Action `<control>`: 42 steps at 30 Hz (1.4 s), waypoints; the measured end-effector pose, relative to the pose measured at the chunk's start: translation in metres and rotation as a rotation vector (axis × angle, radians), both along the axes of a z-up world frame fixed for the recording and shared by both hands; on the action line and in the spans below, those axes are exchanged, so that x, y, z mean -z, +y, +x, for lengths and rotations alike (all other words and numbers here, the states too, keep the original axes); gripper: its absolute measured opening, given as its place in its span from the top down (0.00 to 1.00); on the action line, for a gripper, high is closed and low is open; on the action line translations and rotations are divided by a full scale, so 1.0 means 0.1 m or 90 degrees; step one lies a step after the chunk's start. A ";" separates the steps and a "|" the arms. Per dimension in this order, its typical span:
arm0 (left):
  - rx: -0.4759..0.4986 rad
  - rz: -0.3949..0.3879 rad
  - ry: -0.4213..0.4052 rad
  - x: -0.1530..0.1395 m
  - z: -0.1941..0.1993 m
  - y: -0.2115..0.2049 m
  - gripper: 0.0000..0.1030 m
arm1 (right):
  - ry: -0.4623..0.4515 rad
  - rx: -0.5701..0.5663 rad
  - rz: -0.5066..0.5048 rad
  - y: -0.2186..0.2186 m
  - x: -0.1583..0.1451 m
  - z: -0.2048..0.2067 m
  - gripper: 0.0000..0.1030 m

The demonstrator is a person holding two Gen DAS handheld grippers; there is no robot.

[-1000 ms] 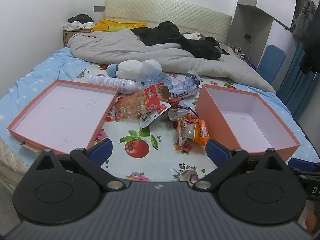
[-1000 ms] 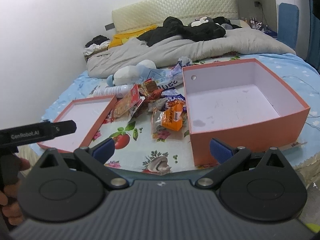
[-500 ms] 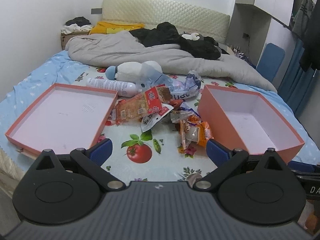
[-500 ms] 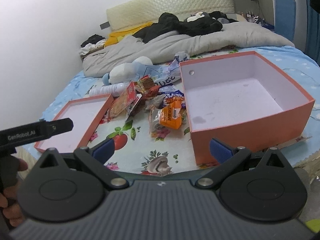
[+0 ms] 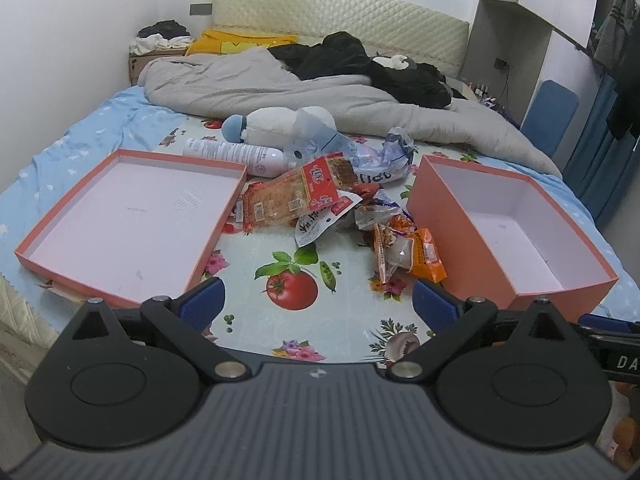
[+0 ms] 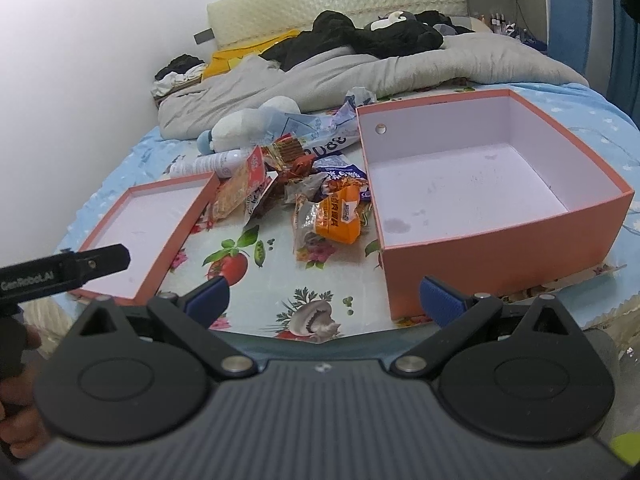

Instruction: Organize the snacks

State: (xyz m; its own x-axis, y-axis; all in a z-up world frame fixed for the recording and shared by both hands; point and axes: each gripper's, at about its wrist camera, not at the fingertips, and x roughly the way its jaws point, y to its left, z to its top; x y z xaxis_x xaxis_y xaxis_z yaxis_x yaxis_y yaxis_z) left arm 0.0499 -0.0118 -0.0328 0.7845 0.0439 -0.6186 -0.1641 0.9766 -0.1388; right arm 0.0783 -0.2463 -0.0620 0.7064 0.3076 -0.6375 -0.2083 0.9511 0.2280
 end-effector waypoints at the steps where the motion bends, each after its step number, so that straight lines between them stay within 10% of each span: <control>1: 0.002 0.000 -0.002 0.00 0.00 0.00 0.02 | 0.000 -0.001 -0.001 0.01 0.01 0.00 0.00; 42: 0.045 -0.010 0.009 0.16 -0.02 -0.08 0.02 | 0.006 -0.005 -0.031 0.07 0.10 -0.12 0.00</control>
